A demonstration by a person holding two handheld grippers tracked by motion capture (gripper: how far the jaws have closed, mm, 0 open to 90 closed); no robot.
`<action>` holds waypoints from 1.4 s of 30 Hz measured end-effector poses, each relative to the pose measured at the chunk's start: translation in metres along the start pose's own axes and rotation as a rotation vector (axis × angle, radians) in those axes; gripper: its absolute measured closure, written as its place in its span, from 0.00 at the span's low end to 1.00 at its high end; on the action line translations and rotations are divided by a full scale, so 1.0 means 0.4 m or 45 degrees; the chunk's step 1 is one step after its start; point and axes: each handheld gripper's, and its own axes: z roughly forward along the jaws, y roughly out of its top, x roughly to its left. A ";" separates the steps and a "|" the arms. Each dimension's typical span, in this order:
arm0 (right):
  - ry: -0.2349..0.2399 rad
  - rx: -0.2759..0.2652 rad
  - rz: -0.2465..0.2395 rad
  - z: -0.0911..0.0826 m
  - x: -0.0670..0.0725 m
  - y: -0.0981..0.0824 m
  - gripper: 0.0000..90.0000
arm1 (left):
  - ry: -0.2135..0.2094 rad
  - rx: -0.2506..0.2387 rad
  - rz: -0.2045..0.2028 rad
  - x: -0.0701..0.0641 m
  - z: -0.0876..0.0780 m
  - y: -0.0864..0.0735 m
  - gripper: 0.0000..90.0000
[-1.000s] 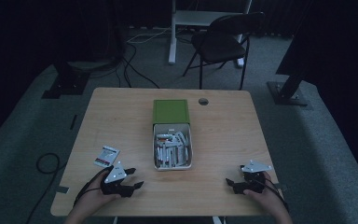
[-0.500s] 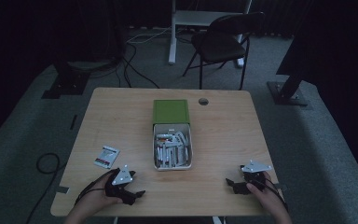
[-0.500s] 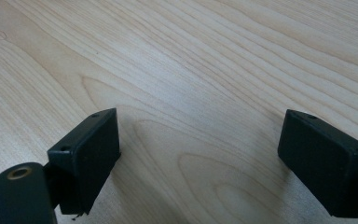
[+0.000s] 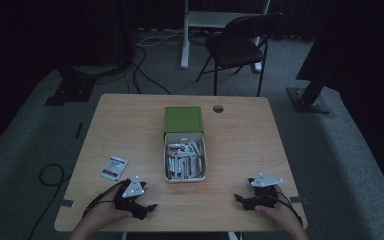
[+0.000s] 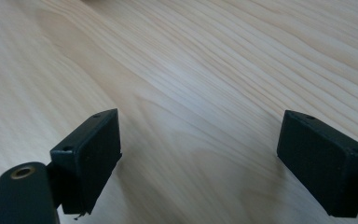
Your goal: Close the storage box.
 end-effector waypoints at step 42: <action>0.115 -0.381 0.021 0.093 0.080 0.172 0.15 | 0.152 -0.337 -0.110 0.044 0.012 0.083 0.14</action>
